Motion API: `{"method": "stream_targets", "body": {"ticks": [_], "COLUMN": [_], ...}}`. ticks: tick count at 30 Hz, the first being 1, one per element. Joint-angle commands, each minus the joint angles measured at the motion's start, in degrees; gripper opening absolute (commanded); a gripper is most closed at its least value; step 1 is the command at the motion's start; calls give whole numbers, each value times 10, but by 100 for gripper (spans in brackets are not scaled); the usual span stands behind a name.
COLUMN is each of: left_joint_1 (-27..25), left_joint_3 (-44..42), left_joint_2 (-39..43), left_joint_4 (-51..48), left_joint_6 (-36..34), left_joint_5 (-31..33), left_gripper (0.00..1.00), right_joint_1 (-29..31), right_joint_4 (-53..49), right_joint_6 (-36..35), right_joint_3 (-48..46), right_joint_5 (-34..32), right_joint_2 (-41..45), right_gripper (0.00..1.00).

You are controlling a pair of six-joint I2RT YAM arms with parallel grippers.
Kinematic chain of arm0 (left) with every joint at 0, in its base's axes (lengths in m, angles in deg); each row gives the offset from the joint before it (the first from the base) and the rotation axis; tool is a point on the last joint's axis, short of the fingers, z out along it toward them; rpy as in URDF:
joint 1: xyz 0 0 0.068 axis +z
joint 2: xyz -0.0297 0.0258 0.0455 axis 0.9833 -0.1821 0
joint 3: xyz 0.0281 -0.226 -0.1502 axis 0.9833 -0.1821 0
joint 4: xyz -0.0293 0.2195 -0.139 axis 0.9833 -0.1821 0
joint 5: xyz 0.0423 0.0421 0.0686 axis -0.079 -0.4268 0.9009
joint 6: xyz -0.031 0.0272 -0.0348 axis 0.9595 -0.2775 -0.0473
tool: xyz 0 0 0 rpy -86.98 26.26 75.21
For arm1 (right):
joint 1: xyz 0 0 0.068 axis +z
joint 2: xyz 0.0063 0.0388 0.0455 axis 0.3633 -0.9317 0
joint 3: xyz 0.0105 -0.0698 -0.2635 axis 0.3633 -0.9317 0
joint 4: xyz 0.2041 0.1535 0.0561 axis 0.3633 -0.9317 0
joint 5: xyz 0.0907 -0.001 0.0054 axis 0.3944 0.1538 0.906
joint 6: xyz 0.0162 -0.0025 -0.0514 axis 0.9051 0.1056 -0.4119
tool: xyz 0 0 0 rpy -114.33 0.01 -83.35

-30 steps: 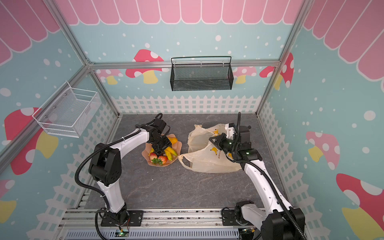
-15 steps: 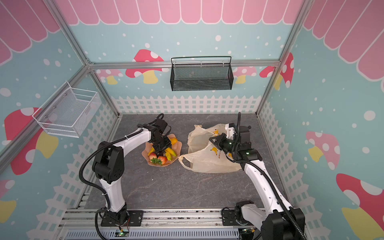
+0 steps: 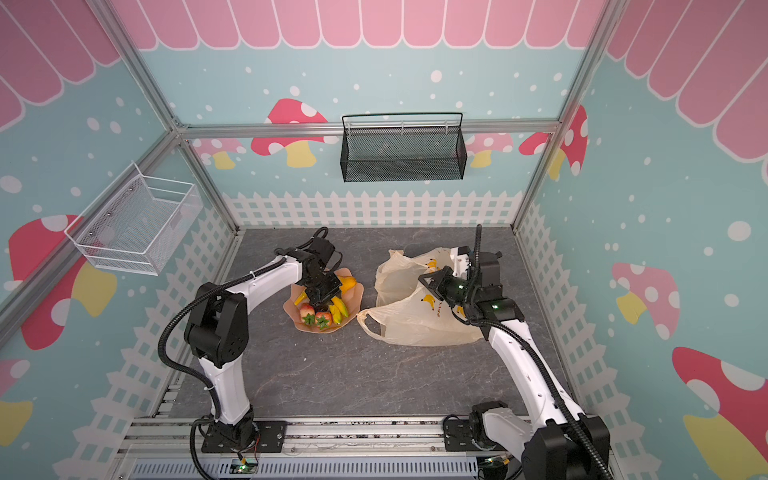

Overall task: Place the fruits into the plastic bag
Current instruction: 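Lower the left gripper into the bowl and grasp the yellow banana, then lift the banana out of the bowl with the left gripper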

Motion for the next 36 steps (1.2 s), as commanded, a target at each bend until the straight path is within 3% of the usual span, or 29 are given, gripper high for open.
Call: {"method": "stream_targets", "body": {"ticks": [1, 36], "left_joint_1": [-4, -43], "left_joint_3": [7, 51], "left_joint_2": [11, 109], "left_joint_4": [-8, -76], "left_joint_6": [7, -9], "left_joint_5": [10, 83], "left_gripper": [27, 22], "right_joint_1": [-2, -1], "right_joint_4": [0, 1], "right_joint_6": [-5, -5], "right_joint_3": [-3, -8], "right_joint_5": [-2, 4], "right_joint_2": [6, 2], "right_gripper": [0, 0]}}
